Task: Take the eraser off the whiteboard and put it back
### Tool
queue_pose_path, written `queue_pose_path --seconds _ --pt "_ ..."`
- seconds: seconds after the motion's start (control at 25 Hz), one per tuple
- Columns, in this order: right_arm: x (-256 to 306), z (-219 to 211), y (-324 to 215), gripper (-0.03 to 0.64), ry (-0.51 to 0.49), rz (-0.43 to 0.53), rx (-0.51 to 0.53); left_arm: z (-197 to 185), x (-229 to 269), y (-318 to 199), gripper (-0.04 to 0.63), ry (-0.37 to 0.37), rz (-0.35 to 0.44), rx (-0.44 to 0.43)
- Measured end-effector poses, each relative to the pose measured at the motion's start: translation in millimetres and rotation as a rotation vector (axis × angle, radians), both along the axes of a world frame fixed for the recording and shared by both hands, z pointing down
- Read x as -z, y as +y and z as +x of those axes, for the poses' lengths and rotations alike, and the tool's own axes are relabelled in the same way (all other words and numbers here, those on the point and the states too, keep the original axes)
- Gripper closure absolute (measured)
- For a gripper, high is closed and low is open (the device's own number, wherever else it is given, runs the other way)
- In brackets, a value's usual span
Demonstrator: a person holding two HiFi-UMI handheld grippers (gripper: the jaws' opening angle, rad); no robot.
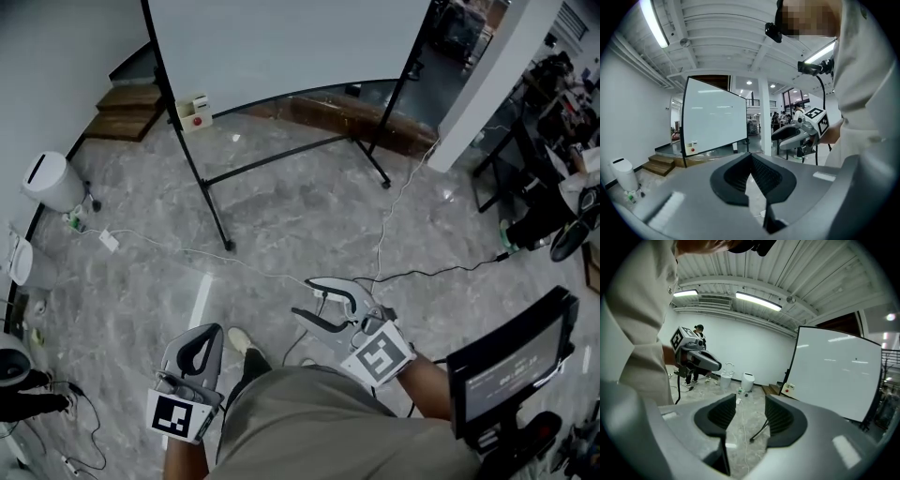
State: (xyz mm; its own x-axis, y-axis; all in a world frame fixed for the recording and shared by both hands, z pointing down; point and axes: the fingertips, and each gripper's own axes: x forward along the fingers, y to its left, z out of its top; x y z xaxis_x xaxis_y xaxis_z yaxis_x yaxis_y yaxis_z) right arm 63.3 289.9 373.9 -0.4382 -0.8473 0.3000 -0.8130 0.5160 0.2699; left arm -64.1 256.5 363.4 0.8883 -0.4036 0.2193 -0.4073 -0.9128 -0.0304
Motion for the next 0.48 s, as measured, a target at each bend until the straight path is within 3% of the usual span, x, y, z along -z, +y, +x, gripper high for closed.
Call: queue_pose_path --seconds 0.16,0.36,0.48 --pt "-12 10 18 0.425 -0.026 -0.016 -0.034 6 -16 17 0.589 -0.019 -0.038 -0.02" --pt "-4 21 95 0.426 -0.039 -0.018 -0.045 17 -9 89 0.589 -0.037 -0.05 -0.034" --pt "-2 23 115 0.426 -0.035 -0.019 -0.072 23 -8 103 0.589 -0.03 -0.036 -0.064"
